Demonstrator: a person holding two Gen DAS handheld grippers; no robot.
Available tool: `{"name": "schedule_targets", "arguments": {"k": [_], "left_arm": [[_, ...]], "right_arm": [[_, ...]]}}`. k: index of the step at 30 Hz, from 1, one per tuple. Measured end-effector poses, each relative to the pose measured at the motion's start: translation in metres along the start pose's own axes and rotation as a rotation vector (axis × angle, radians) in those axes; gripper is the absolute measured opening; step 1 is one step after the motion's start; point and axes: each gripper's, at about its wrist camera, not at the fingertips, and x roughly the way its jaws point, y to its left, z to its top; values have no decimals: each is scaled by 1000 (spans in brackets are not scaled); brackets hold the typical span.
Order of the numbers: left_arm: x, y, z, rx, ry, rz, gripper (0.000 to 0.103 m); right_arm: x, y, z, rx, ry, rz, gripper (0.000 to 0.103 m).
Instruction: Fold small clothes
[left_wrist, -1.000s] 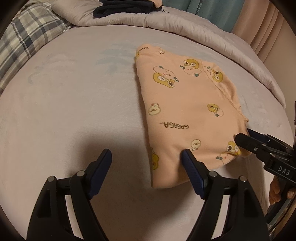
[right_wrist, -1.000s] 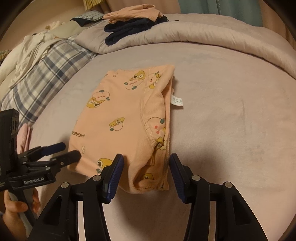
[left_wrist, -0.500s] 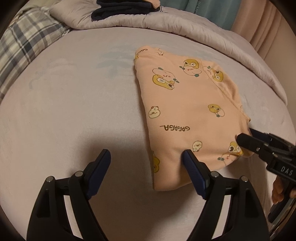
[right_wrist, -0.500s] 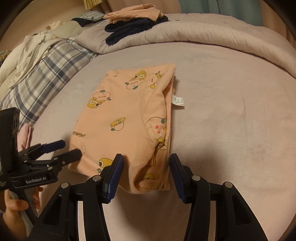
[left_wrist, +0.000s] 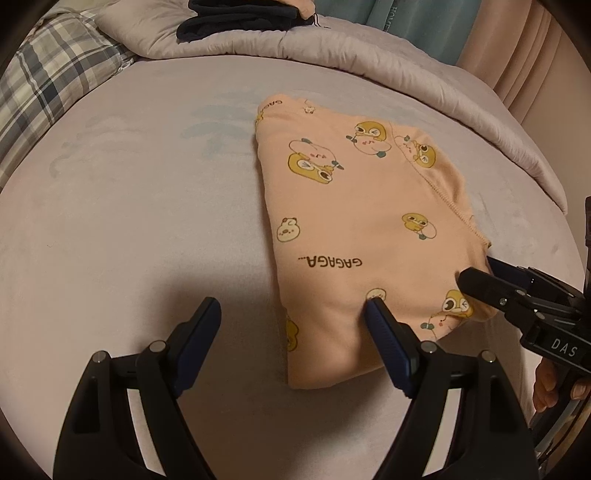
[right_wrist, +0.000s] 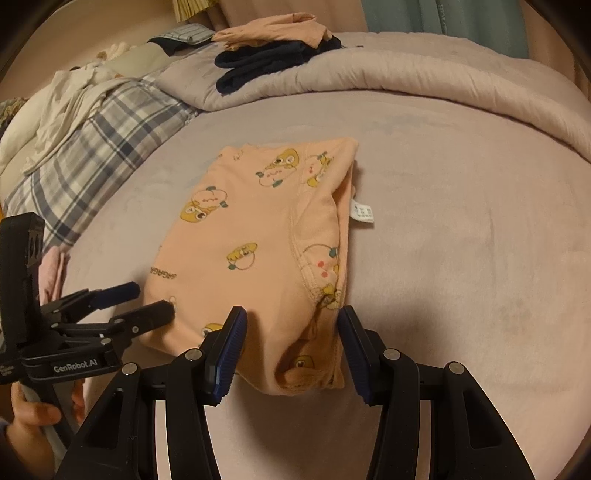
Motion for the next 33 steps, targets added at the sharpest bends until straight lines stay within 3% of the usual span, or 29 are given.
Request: {"name": "schedule_targets", "arguments": {"k": [5,16,22,33], "left_arm": [[7,1,-2,5,20,11,84],[-5,-2,-3,-2,0,13,85],[-14,-9,-1,4,0,19,102],[-28,-19,2,-2,-13,-2,102]], "right_arm": [[6,-3,-3,13,29,-11,53],[-6,2,-2,-9,-3,1,54],[-16,4,-1,-22,-26,10,54],[-35,5,-1,-19,-70,17,54]]}}
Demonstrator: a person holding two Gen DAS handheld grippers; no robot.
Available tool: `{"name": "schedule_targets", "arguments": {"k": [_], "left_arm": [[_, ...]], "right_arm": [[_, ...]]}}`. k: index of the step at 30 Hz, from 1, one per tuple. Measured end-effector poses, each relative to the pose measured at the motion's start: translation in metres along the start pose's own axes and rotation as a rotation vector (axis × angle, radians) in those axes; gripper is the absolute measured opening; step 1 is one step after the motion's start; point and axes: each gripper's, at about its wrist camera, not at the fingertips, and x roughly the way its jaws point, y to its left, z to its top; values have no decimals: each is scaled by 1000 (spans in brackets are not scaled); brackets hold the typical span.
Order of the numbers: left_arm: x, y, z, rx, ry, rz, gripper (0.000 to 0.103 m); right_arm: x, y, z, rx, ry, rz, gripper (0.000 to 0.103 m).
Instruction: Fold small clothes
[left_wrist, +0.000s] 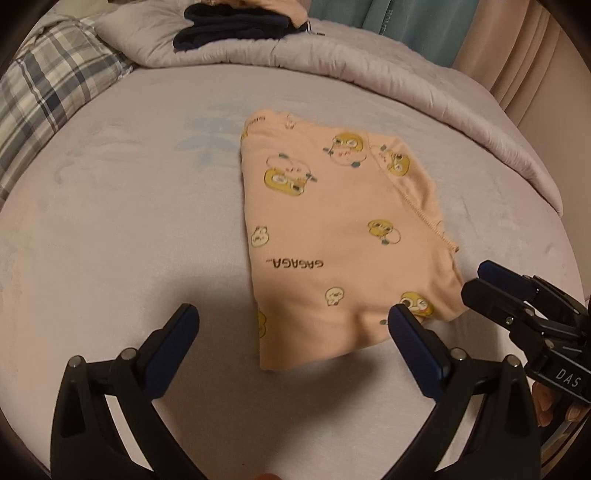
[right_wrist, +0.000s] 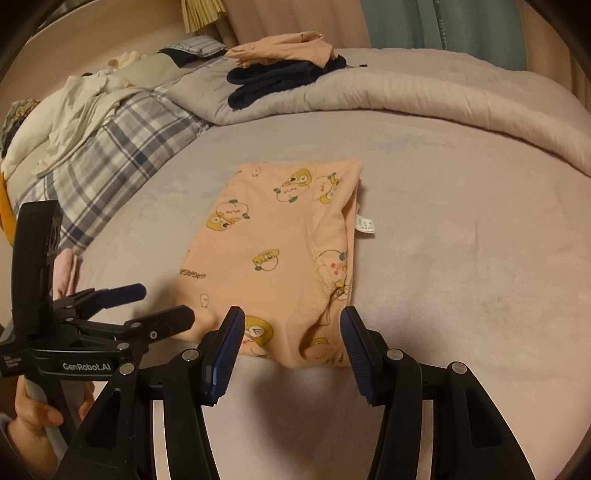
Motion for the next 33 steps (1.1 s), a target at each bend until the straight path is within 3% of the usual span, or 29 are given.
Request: {"name": "schedule_targets", "arguments": {"k": [10,20,22,24,33], "left_arm": [[-16,-8,3,10,-28,8,102],[-62,-26,1,34,-89,0,102],[-69,-28,-1,35,-99,-1,102],[-77,-30,-3,36,-108,2,102],[-98,-36,-13,39,-119,3,102]], "right_arm": [[-17,10,3,-28,-39,5,54],[-48,23,2,-69,-85,14,54],[-55,25,1,-75,-99,13,55],[-61,26,0,-79,-118,17,66],[-77,38,-4,-98,-137,36,66]]}}
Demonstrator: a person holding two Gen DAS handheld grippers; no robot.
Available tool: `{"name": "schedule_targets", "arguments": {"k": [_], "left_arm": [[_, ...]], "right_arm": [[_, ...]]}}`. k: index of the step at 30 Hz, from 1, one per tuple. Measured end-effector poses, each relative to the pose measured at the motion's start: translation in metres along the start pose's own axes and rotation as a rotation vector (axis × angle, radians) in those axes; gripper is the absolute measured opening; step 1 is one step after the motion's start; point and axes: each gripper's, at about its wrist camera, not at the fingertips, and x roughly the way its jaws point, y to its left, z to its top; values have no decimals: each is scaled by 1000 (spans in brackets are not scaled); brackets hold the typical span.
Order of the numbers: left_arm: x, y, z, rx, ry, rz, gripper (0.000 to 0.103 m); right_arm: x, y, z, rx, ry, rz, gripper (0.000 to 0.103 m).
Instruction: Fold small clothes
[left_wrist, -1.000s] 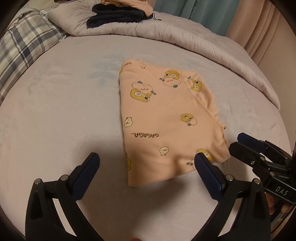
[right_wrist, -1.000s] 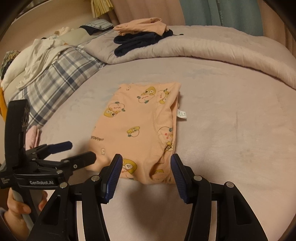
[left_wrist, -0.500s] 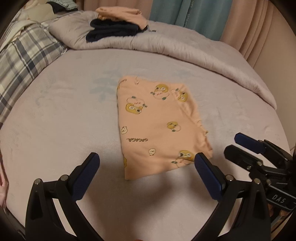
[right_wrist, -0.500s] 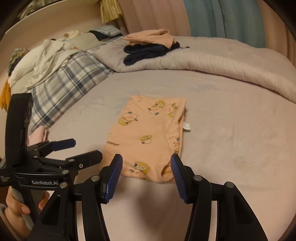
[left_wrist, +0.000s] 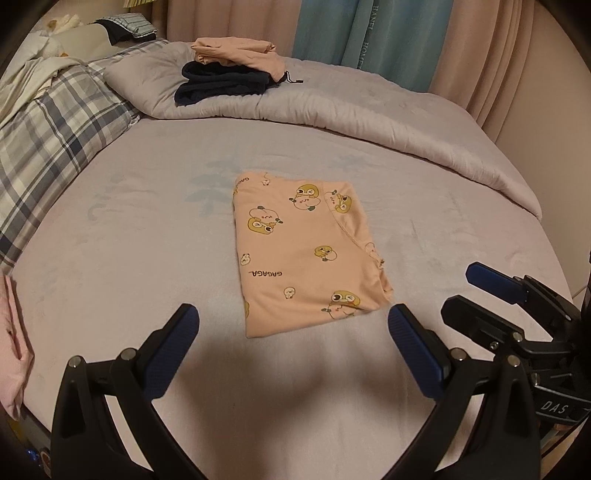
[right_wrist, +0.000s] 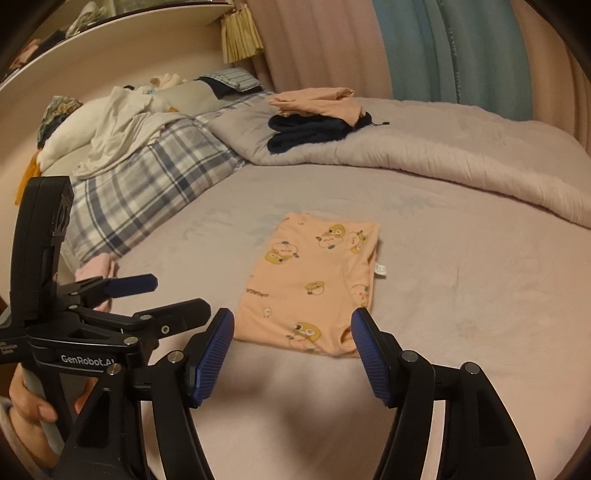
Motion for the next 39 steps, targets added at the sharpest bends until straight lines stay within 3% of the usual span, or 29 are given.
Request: {"name": "schedule_targets", "arguments": {"k": [4,6,14,18,39], "left_arm": [[-5,1,-1,-9,-6,5,102],[-7,1,-3,-12,-10,12,102],[-11,-2,-3,1,-19,22,102],[-11,-3,-4,3,-17,24,102],[-5,-3,-2,-12,3,10,102]], "right_arm": [[-3,2,-2,0,0,-4,66],[-5,3,-2,5,-4,-5,76],[-7,3,-2,17,-3,-5,79],[-7,3,-2,26,3,4,88],[-8,2,-1,22,7,1,88]]}}
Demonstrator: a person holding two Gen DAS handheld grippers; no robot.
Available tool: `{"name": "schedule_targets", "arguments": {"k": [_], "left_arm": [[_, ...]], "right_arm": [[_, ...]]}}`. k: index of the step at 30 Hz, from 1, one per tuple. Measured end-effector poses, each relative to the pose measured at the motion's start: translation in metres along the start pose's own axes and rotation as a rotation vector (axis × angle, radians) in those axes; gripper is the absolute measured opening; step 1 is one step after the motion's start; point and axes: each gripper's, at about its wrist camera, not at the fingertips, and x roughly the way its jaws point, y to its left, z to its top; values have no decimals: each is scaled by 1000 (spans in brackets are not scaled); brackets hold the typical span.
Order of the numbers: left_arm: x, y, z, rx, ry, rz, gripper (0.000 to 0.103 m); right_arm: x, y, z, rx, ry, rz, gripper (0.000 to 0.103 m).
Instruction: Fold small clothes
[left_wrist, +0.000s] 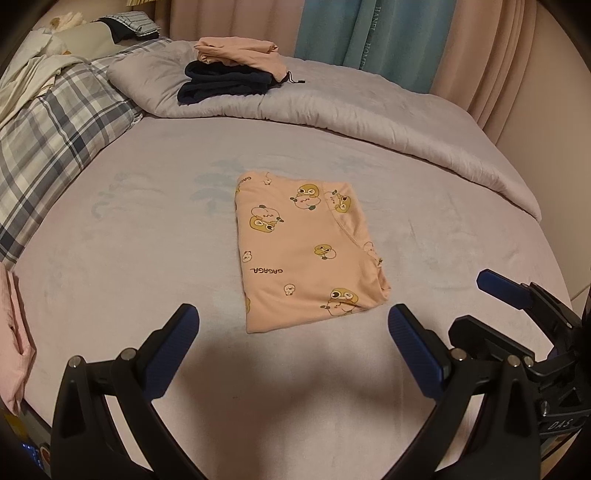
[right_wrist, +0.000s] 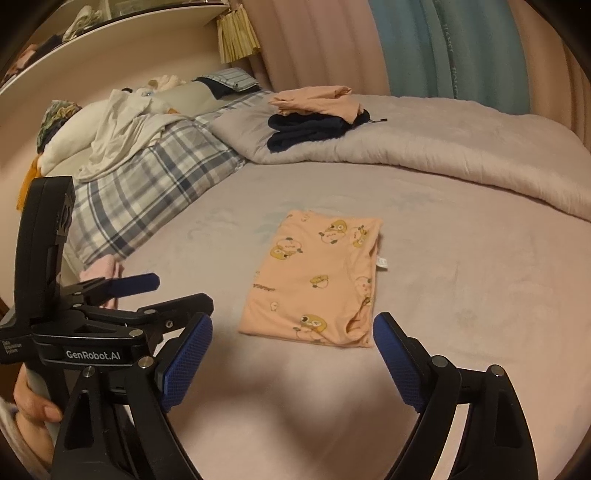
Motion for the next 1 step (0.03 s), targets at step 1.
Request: {"name": "schedule_targets", "arguments": {"k": [1], "left_arm": [[0,0,0,1,0,3,102]], "right_arm": [[0,0,0,0,1,1,88]]}}
